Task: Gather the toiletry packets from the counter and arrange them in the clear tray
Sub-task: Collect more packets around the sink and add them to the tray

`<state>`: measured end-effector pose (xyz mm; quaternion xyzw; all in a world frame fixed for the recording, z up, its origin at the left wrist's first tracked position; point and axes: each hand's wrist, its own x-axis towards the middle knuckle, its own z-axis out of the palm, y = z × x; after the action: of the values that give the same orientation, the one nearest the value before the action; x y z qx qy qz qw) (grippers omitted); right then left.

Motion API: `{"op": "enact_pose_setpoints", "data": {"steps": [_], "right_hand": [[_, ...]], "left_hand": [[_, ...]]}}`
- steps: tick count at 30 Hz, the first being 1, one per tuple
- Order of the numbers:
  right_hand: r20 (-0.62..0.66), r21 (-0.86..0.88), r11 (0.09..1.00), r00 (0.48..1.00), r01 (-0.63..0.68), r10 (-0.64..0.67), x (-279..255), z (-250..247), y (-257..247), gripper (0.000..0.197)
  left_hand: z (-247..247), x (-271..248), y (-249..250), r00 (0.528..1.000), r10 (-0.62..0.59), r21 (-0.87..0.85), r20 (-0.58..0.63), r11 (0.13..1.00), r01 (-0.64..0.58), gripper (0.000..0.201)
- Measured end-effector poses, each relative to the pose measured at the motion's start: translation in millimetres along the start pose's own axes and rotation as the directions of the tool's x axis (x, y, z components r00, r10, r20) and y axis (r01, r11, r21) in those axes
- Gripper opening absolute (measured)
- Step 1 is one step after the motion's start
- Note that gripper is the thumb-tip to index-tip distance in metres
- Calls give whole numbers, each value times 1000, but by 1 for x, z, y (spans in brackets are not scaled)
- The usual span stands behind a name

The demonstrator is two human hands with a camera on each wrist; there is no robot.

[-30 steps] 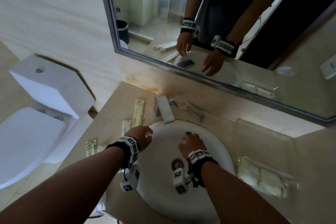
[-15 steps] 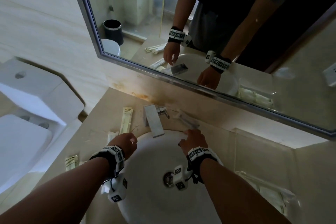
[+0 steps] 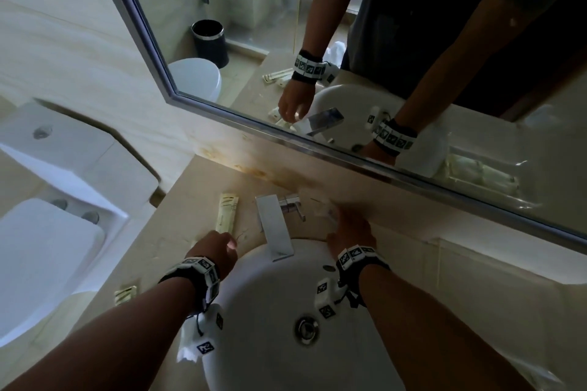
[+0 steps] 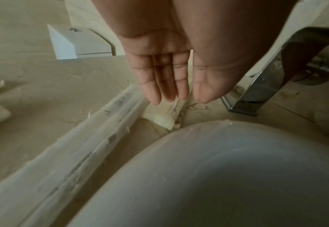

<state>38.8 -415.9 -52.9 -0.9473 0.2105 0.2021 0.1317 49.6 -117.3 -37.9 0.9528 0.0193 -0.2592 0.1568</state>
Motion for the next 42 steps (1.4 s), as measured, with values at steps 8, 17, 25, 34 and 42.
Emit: {"op": "enact_pose_setpoints", "data": {"steps": [8,17,25,34,42], "right_hand": [[38,-91,995,999,-32,36,10,15,1,54],[20,-4,1000,1000,-13,13,-6,7,-22,45],[25,40,999,1000,-8,7,-34,6,-26,34],[36,103,994,999,-34,31,-65,-2,-20,31],[124,161,987,991,22,-42,-90,5,-24,45]], "left_hand": [[-2,10,7,999,-36,59,15,998,35,21],[3,16,15,992,-114,87,44,990,110,36],[2,21,15,993,-116,131,-3,985,116,13],[-9,8,22,989,-146,25,-9,989,146,49],[-19,-31,6,984,-150,-249,-95,961,122,36]]}}
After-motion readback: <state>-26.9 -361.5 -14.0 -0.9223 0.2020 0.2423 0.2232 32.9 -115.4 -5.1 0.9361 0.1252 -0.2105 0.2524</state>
